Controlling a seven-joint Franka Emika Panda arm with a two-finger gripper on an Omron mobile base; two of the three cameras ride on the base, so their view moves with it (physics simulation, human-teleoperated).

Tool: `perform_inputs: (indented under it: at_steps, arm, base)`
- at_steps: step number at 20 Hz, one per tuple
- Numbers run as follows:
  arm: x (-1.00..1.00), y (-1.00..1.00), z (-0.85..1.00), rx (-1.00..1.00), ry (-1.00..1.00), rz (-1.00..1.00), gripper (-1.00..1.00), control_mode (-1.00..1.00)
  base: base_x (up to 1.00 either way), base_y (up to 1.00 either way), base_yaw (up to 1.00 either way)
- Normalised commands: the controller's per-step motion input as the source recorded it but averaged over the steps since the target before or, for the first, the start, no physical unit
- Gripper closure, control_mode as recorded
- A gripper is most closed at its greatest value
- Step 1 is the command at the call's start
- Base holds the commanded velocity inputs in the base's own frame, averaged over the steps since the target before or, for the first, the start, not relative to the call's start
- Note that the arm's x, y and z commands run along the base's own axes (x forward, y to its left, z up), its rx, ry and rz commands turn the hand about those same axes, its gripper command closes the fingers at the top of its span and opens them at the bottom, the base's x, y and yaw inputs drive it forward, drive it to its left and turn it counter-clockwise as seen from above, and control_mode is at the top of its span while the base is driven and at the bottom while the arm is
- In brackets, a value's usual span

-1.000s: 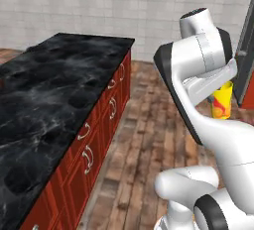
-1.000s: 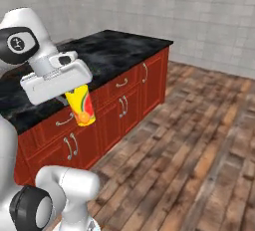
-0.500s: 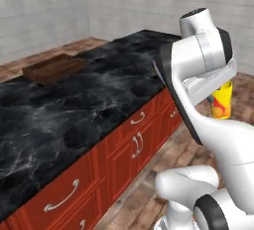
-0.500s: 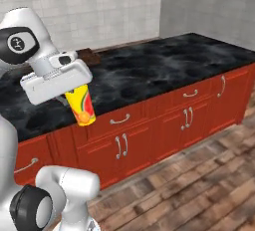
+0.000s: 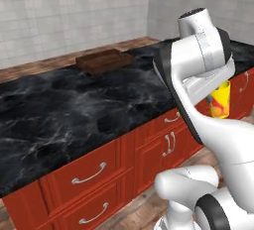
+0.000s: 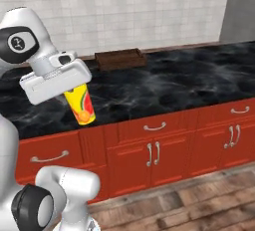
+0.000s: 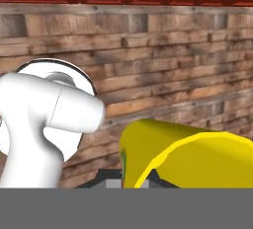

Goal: There is a tray on the dining counter. Grab the cup, mug, and pitcher and place them on the tray. The pitcher may be placed next to the tray if it cannot fit the tray.

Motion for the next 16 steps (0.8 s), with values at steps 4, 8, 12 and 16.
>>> perform_inputs:
  at_steps: [4,8,12,16]
  arm:
    - [0.00,0.00,0.00,0.00,0.00,0.00,1.00,1.00]
    - [0.00,0.00,0.00,0.00,0.00,0.00,1.00,1.00]
    - [0.00,0.00,0.00,0.00,0.00,0.00,1.00,1.00]
    - [0.00,0.00,0.00,0.00,0.00,0.00,1.00,1.00]
  base:
    - [-0.01,0.03,0.29]
    - [-0.28,0.51,0.28]
    - [-0.39,0.95,0.21]
    - [-0.35,1.00,0.18]
